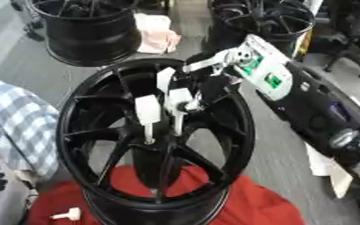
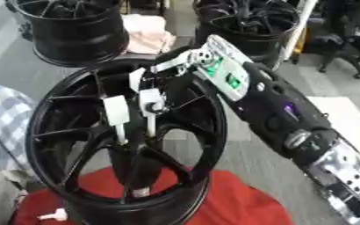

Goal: Pull the pin out of the wheel hub.

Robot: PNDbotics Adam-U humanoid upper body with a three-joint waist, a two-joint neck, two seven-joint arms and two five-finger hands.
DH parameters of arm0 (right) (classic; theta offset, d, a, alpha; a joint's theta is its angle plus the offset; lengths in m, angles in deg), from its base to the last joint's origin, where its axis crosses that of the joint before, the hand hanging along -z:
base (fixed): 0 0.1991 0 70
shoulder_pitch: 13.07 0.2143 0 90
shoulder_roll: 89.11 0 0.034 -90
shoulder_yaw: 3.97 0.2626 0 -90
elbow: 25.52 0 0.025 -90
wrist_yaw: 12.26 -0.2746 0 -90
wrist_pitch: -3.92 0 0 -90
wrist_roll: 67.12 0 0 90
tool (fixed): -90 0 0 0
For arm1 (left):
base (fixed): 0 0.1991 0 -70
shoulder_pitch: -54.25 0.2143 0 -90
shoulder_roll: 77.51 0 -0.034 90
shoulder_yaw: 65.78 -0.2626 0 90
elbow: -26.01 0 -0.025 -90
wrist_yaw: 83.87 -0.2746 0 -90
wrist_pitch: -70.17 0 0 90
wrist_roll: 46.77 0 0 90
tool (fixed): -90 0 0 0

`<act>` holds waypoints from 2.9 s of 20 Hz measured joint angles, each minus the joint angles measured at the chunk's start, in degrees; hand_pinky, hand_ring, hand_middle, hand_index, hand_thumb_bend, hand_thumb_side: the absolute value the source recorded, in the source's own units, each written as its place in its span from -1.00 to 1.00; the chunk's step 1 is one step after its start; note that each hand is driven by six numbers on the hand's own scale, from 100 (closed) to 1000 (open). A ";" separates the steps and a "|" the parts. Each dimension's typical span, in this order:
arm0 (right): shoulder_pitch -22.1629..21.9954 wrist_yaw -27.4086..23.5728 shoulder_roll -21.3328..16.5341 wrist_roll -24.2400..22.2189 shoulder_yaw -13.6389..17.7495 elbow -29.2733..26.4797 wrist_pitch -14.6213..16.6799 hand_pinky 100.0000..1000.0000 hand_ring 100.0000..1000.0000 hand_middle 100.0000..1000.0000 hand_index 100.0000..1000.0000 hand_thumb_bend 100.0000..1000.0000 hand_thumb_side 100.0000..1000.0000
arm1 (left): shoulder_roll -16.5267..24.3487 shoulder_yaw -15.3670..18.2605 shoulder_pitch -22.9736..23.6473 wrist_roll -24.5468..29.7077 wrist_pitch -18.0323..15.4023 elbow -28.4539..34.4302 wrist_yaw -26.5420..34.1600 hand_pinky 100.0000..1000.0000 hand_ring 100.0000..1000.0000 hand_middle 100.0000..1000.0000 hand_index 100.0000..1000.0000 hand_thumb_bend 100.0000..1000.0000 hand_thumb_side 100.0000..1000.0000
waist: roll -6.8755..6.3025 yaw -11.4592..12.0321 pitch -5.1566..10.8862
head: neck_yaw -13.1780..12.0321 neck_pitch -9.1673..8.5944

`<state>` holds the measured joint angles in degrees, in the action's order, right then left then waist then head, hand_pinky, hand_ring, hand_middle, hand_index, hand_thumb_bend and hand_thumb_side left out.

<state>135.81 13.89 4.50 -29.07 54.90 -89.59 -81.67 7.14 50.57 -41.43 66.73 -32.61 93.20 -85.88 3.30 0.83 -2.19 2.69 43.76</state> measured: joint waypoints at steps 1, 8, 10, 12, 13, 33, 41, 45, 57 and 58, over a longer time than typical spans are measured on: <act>0.00 0.07 0.01 0.02 0.01 0.02 0.12 0.46 0.43 0.21 0.51 -0.89 -0.54 | 0.00 0.00 -0.01 0.01 0.01 0.01 0.00 0.36 0.22 0.11 0.43 -0.26 0.30 | 0.00 0.01 0.00 | 0.00 0.00; -0.03 0.32 0.03 1.21 0.05 0.09 1.14 0.07 -0.04 -0.24 0.00 -1.00 -0.92 | 0.00 0.00 -0.15 0.08 0.08 0.16 0.00 0.36 0.22 0.12 0.43 -0.25 0.30 | 0.00 0.01 0.00 | 0.01 -0.01; -0.29 0.03 0.01 2.02 0.01 -0.40 1.51 0.00 -0.12 -0.34 -0.10 -1.00 -1.00 | 0.00 0.00 -0.15 0.09 0.09 0.29 0.00 0.36 0.22 0.12 0.43 -0.26 0.30 | 0.00 0.01 0.00 | 0.01 -0.01; -0.47 -0.68 -0.10 2.92 -0.14 -1.42 1.75 -0.03 -0.14 -0.36 -0.13 -1.00 -1.00 | 0.00 0.00 -0.15 0.09 0.09 0.30 0.00 0.37 0.23 0.12 0.43 -0.26 0.30 | 0.00 -0.02 -0.01 | 0.01 -0.01; -0.47 -1.10 -0.26 3.38 -0.25 -2.18 1.75 -0.04 -0.15 -0.38 -0.14 -1.00 -1.00 | 0.00 0.00 -0.15 0.09 0.09 0.31 0.00 0.36 0.23 0.12 0.43 -0.25 0.30 | 0.01 -0.03 -0.01 | 0.01 -0.01; -7.15 -6.42 -21.56 10.59 11.68 -14.42 -10.15 0.21 0.08 -0.15 0.13 -0.98 -0.88 | 0.07 1.24 0.68 -1.38 0.22 0.28 0.72 0.36 0.23 0.12 0.43 -0.25 0.30 | 0.72 -4.19 0.03 | -3.78 -0.10; -19.50 1.10 -25.90 18.21 24.34 -3.89 -17.83 0.72 0.75 0.74 0.85 -0.49 -0.06 | 0.07 2.16 0.36 -2.50 -0.34 0.23 1.71 0.36 0.23 0.12 0.43 -0.25 0.30 | -0.32 -5.60 -1.72 | -4.76 -2.08; -25.97 3.47 -20.66 22.13 30.81 -1.57 -21.74 0.60 0.59 0.55 0.75 -0.61 -0.12 | 0.07 2.15 0.10 -2.59 -0.51 -0.08 1.74 0.36 0.23 0.12 0.43 -0.25 0.30 | -0.55 -5.05 -1.73 | -4.35 -2.14; -42.91 -2.76 -1.82 33.99 45.47 -17.46 -15.28 0.39 0.30 0.25 0.59 -1.00 -0.31 | -0.30 0.67 -1.12 -0.83 -0.16 -0.09 1.65 0.36 0.23 0.12 0.43 -0.25 0.29 | -1.80 -1.98 -1.73 | -0.80 -2.11; -43.80 -3.77 -0.29 34.98 45.14 -17.99 -14.31 0.39 0.29 0.25 0.59 -1.00 -0.30 | -0.41 0.65 -1.22 -0.75 -0.18 -0.10 1.66 0.36 0.23 0.12 0.43 -0.25 0.29 | -1.80 -2.09 -1.77 | -0.75 -2.13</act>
<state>92.01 10.12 4.21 5.91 100.05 -107.58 -95.98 6.73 51.21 -42.66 65.98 -32.79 93.10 -84.22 1.50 -1.26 -3.96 1.95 41.62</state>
